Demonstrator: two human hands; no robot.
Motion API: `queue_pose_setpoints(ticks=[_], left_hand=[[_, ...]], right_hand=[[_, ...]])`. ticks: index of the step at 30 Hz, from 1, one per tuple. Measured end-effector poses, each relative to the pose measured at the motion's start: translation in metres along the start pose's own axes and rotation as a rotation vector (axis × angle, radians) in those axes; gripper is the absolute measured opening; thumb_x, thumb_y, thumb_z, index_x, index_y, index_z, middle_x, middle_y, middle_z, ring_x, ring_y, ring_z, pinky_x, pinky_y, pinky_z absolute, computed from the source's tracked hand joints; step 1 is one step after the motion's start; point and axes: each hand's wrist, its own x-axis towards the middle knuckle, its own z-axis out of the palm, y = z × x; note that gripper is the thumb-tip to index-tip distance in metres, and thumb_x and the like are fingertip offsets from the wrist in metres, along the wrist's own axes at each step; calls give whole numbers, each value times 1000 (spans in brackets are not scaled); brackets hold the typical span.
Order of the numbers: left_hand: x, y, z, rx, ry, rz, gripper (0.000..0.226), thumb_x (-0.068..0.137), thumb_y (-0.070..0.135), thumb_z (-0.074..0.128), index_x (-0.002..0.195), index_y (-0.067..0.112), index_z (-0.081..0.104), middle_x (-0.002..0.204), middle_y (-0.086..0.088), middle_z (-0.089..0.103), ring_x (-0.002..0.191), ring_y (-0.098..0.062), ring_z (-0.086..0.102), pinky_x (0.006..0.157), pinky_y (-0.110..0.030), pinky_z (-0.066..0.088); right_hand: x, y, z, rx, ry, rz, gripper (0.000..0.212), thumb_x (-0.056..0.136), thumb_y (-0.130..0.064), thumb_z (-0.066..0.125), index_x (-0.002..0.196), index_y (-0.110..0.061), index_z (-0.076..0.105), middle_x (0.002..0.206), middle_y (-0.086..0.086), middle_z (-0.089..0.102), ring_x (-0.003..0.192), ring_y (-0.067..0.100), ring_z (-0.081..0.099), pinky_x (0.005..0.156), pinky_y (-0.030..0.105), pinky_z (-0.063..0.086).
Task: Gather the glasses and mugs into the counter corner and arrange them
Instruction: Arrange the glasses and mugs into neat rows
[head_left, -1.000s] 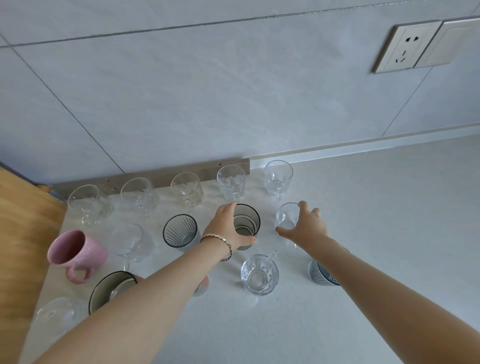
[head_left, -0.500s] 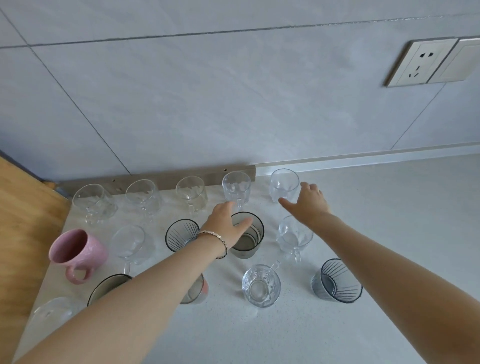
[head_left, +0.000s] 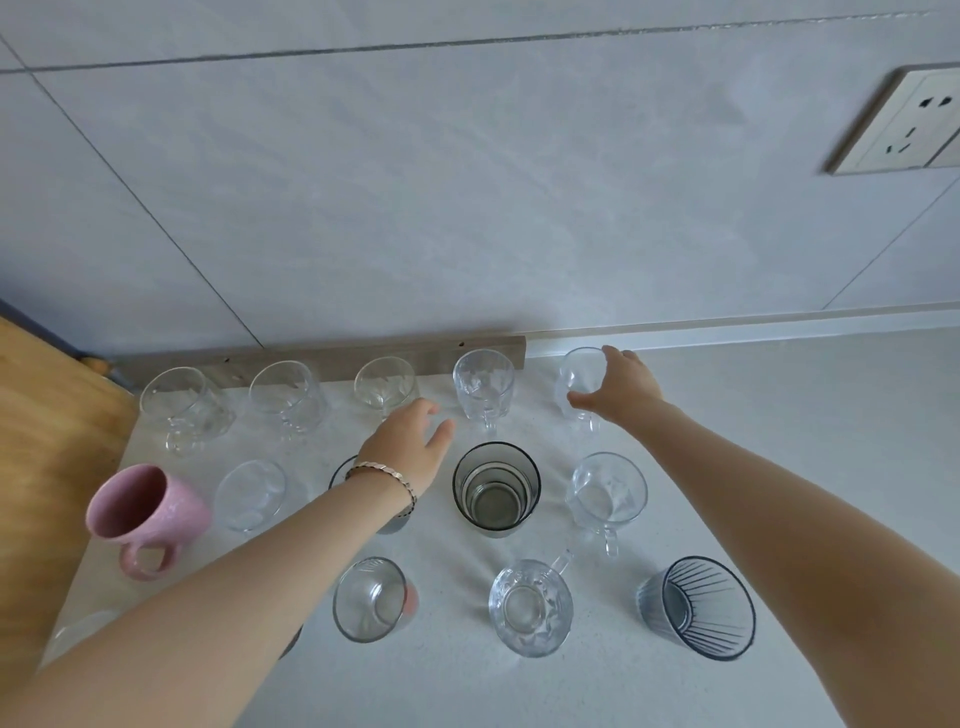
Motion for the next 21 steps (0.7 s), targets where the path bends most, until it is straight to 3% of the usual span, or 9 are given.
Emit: queue_pose_setpoints(ticks=[6,10,15,18,21], left_hand=[[-19,-10,-10,-58,60,-11,39,96,32,42,130,13,49,134,-8,53,121,-22,54,104,-34,42],[-54,-41,-29,-60,157,14,36,94,25,48,128,10,51,131,-9,53,123,-23,53,106,-36,42],[-111,-96,-54,-1,305,-65,34,90,11,53,124,9,55,123,-9,55,121,-25,51,99,-25,32],[-137,-140,-66,44,362,-135,36,83,10,60,119,6,58,119,-14,57,118,-32,50,103,-37,35],[-157,-182,-77,61,362,-181,38,74,14,65,110,6,57,111,-14,56,110,-36,50,91,-42,46]], right_hand=[[-20,-8,-2,16,17,-9,89,86,-39,64,150,-9,10,150,17,25,137,34,29,109,42,32],[-71,-28,-6,50,71,-195,67,90,-31,59,146,-11,28,149,13,27,139,30,25,110,39,31],[-161,-59,17,16,-123,-411,39,88,-22,61,126,-12,58,133,9,52,126,23,47,103,25,33],[-209,-87,47,-16,-207,-499,37,88,-24,61,125,-16,59,131,3,54,123,17,49,101,21,35],[-239,-120,86,-51,-253,-566,52,87,-31,62,135,-19,48,141,-1,45,130,16,44,106,24,34]])
